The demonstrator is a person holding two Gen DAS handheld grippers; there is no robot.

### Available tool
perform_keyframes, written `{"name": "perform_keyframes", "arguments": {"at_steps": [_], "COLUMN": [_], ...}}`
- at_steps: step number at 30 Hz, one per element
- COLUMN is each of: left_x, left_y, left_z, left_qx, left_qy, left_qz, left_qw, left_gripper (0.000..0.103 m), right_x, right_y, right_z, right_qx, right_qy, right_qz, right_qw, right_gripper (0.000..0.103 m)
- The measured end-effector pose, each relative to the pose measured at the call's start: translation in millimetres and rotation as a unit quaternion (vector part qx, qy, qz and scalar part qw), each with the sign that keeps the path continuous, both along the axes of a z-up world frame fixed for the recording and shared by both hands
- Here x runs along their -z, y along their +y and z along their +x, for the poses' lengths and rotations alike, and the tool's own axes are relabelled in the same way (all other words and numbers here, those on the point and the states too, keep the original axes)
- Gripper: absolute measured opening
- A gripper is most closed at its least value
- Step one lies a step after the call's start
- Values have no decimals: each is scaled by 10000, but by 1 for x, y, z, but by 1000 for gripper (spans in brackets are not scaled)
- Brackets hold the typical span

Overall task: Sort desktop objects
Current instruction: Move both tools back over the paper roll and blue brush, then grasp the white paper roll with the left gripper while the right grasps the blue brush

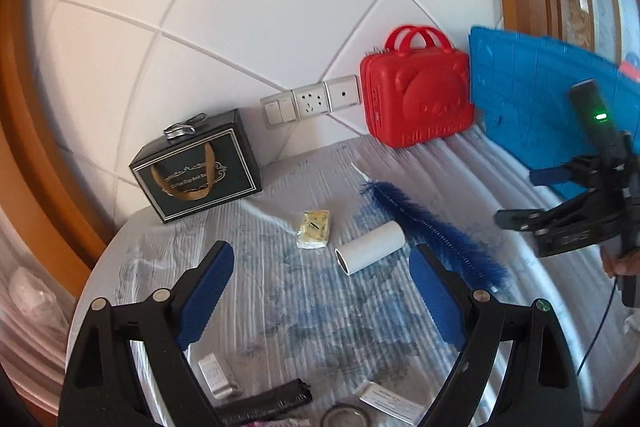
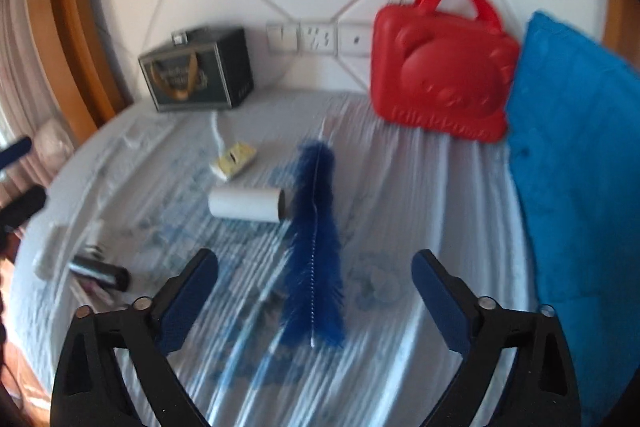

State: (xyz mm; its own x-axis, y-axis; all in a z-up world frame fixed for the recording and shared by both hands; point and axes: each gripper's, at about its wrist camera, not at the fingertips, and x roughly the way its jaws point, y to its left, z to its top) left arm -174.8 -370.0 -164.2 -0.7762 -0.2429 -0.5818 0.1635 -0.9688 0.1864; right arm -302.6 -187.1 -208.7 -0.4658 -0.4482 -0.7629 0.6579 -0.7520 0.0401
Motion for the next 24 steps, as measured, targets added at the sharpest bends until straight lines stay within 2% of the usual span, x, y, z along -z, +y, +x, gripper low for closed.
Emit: {"name": "perform_keyframes", "arguments": {"at_steps": [5,7,9,10,13,14,16,17,19,20,21,24], "left_x": [45,62,80,88,112,122,140,149,162,168,173,180], "left_y": [-10,-12,-13,-12,-10,-10,-13,-15,-18,-18,-18,-17], "left_z": [-51,-73,-95,-106,-136,-148,-168,-178,-190,-194,-196,-195], "left_qx": [596,938,1356,1608,2364,2575,2814,2921,3017,3081,3111,3145], "left_qy": [-490,-720,-924,-1057,-1321,-1468,-1753,-1878,-2093,-2174,-2179,-2176], "left_qz": [117,93,15,-25,-18,-12,70,99,142,154,84,80], "left_qw": [9970,9929,9864,9813,9626,9551,9434,9377,9300,9261,9250,9240], "left_gripper": [90,90,90,90,90,90,84,75,69,62,56,51], "right_x": [76,94,111,117,129,134,140,141,142,143,143,145], "right_y": [-42,-53,-65,-68,-70,-70,-73,-75,-77,-77,-77,-81], "right_z": [-53,-68,-77,-80,-91,-94,-96,-94,-93,-93,-93,-92], "right_qx": [-179,-313,-481,-553,-681,-707,-755,-805,-853,-863,-861,-874], "right_qy": [-687,-883,-918,-912,-1042,-1122,-1137,-1017,-961,-944,-906,-700], "right_qz": [452,545,779,849,880,848,878,897,927,918,936,1064], "right_qw": [9965,9941,9916,9907,9883,9875,9867,9875,9874,9875,9877,9880], "right_gripper": [86,74,66,65,61,56,53,51,50,48,44,38]}}
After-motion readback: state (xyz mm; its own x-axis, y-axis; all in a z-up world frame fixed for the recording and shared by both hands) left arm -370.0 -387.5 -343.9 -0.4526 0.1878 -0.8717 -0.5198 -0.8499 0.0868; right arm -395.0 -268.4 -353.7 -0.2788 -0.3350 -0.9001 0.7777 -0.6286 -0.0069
